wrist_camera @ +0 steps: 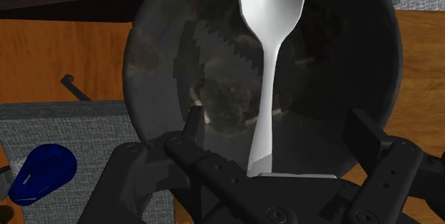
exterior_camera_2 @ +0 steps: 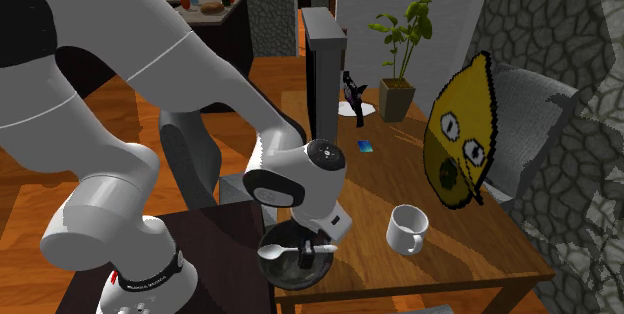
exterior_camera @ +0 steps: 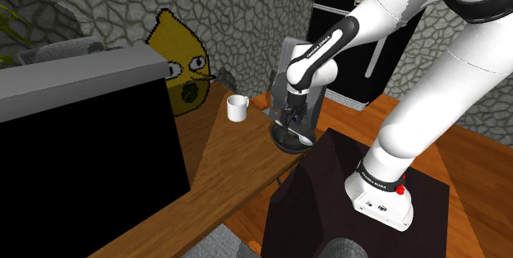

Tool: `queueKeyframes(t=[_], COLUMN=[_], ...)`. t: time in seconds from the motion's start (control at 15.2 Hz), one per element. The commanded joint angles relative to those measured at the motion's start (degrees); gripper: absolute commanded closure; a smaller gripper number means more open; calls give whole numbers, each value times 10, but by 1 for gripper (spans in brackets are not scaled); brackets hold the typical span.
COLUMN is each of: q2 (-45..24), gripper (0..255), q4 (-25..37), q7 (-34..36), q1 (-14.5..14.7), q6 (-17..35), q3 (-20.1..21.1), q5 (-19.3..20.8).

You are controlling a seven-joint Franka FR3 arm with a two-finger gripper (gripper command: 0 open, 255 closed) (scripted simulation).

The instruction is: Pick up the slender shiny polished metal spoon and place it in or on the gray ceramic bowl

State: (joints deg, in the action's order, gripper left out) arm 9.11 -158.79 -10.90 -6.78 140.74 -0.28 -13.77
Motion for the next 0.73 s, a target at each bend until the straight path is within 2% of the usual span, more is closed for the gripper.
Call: queueKeyframes(t=[0.0,0.13,0.66], q2=[30,59,59], gripper=[0,0,0], q4=[10,24,24], q7=[6,13,13], q1=[-7,-13,-13], q6=[-40,-84,-84], q3=[-4,-6,-6], q5=[14,26,26])
